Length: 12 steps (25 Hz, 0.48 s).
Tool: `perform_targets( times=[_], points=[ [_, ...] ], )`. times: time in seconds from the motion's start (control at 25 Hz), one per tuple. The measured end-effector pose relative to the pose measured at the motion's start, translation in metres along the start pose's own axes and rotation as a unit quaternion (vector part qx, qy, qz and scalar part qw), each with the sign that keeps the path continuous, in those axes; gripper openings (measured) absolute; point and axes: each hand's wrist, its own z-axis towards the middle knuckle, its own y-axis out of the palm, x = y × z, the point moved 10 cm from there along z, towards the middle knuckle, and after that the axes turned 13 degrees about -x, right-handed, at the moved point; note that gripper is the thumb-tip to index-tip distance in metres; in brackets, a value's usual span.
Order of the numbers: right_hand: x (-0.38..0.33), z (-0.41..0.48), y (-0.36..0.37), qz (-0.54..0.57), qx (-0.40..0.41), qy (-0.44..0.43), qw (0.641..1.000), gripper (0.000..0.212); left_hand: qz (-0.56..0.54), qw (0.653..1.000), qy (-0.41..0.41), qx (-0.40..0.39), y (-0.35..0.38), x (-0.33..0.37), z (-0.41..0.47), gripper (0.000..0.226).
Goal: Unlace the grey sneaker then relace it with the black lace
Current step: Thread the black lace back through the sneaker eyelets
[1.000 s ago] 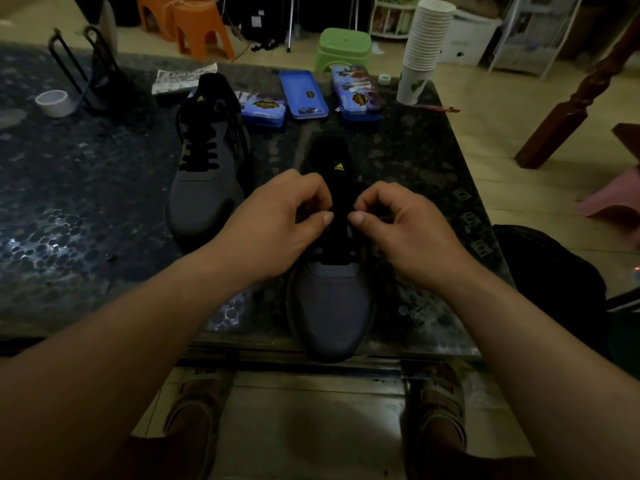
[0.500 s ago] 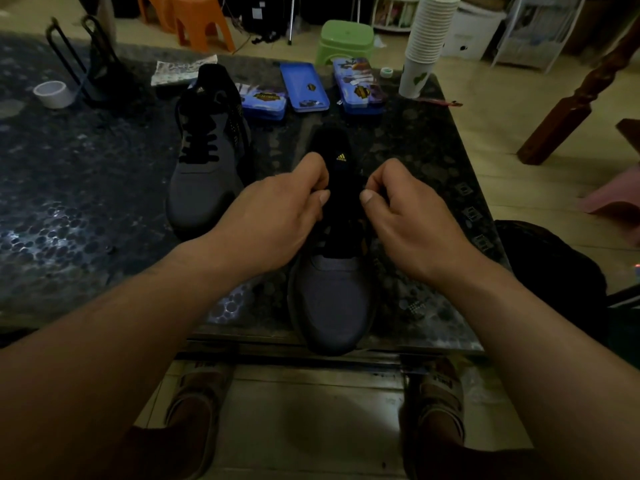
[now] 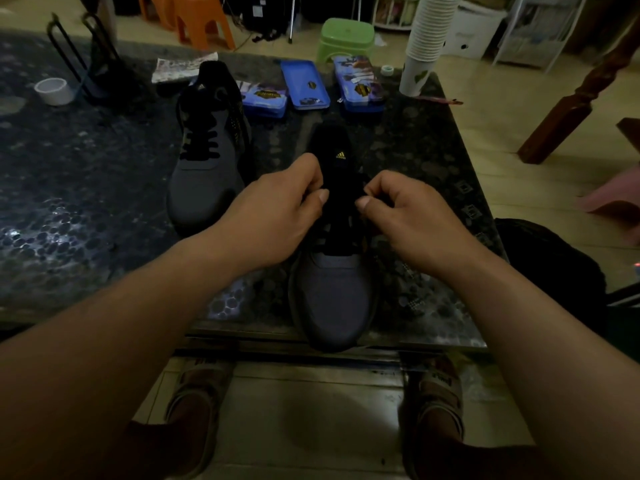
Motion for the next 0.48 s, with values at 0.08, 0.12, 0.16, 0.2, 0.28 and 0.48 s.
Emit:
perform_targets(
  times=[0.08, 0.12, 0.16, 0.2, 0.28, 0.48],
  points=[
    [0.001, -0.001, 0.002, -0.001, 0.002, 0.011, 1.000, 0.019, -0.024, 0.999, -0.038, -0.017, 0.004, -0.004, 0.000, 0.025],
    [0.004, -0.002, 0.003, -0.011, 0.002, 0.023, 1.000, 0.022, -0.028, 0.997, -0.067, -0.031, 0.008, -0.008, -0.001, 0.030],
    [0.008, -0.002, 0.005, -0.024, -0.002, 0.042, 0.999, 0.025, -0.028, 0.994, -0.097, -0.047, 0.013, -0.012, -0.001, 0.035],
    [0.012, -0.002, 0.008, -0.031, -0.011, 0.062, 0.998, 0.029, -0.030, 0.990, -0.125, -0.060, 0.016, -0.017, 0.000, 0.039],
    [0.017, -0.001, 0.014, -0.027, -0.032, 0.095, 0.995, 0.035, -0.056, 0.980, -0.174, -0.080, 0.021, -0.027, 0.000, 0.048],
    [0.008, -0.003, 0.016, -0.053, -0.019, 0.109, 0.992, 0.036, -0.088, 0.974, -0.195, -0.078, 0.023, -0.027, -0.004, 0.056]
  ],
)
